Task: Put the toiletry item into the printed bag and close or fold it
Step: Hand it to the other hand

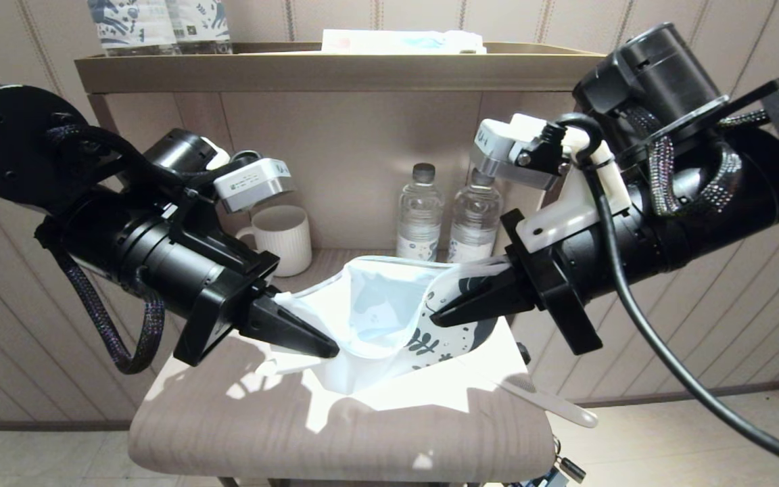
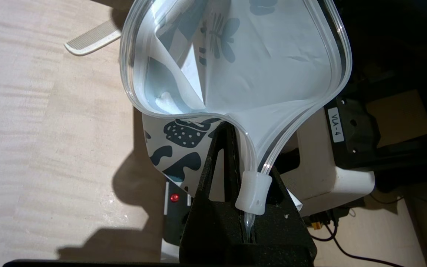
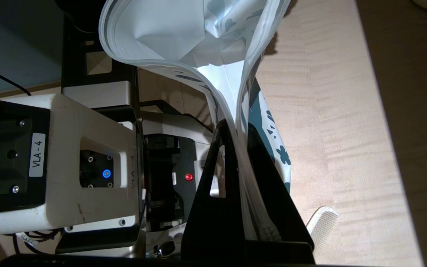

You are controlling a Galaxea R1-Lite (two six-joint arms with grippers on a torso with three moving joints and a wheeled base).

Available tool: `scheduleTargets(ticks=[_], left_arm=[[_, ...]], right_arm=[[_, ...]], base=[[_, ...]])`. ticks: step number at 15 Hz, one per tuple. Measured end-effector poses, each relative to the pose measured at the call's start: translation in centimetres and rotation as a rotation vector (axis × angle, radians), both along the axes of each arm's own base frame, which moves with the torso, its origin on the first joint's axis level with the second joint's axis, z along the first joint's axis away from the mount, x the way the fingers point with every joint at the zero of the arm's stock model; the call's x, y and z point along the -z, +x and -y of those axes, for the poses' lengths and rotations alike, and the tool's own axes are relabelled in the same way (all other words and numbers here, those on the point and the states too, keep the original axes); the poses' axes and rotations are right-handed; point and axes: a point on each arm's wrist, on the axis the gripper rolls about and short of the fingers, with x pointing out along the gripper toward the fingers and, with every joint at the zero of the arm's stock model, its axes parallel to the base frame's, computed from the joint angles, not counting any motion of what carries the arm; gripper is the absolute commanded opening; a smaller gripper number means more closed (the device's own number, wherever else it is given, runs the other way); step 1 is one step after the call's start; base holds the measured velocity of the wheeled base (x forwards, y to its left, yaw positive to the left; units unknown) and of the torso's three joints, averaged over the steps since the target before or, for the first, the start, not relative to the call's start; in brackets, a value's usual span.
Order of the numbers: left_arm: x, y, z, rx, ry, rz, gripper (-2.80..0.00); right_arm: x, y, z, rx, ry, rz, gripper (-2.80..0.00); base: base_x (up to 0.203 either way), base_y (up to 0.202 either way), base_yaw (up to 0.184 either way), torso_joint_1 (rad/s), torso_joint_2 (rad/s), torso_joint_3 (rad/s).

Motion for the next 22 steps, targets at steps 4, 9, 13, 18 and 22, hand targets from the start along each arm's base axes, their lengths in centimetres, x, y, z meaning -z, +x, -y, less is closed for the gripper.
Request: scheduleTargets(ticks=[4, 9, 13, 18, 22], left_arm=[[0.0, -0.1, 0.0, 0.001, 0.001, -0.003, -2.80], [0.1, -0.1, 0.0, 0.002, 0.002, -0.004, -2.80], [0.0, -0.3, -0.1, -0.002, 0.007, -0.003, -2.80], [-0.1, 0.5, -0.9, -0.078, 0.057, 0.002, -2.80], [-0.2, 1.3, -2.3, -0.143, 0.061, -0.014, -2.80]], right_arm=[[0.3, -0.1, 0.1, 0.004, -0.005, -0.008, 0.00], [0.4, -0.1, 0.3, 0.010, -0.001, -0.006, 0.00], [0.0, -0.5, 2.0, 0.052, 0.007, 0.006, 0.00], [-0.6, -2.2, 6.3, 0.171, 0.025, 0.009, 0.00], [-0.3, -4.4, 8.4, 0.224, 0.025, 0.010, 0.00]], base=[[0.000, 0.000, 0.000, 0.000, 0.00, 0.000], [0.000, 0.000, 0.000, 0.000, 0.00, 0.000], [0.000, 0.000, 0.000, 0.000, 0.00, 0.000], [0.000, 0.000, 0.000, 0.000, 0.00, 0.000], [0.000, 0.000, 0.000, 0.000, 0.00, 0.000]])
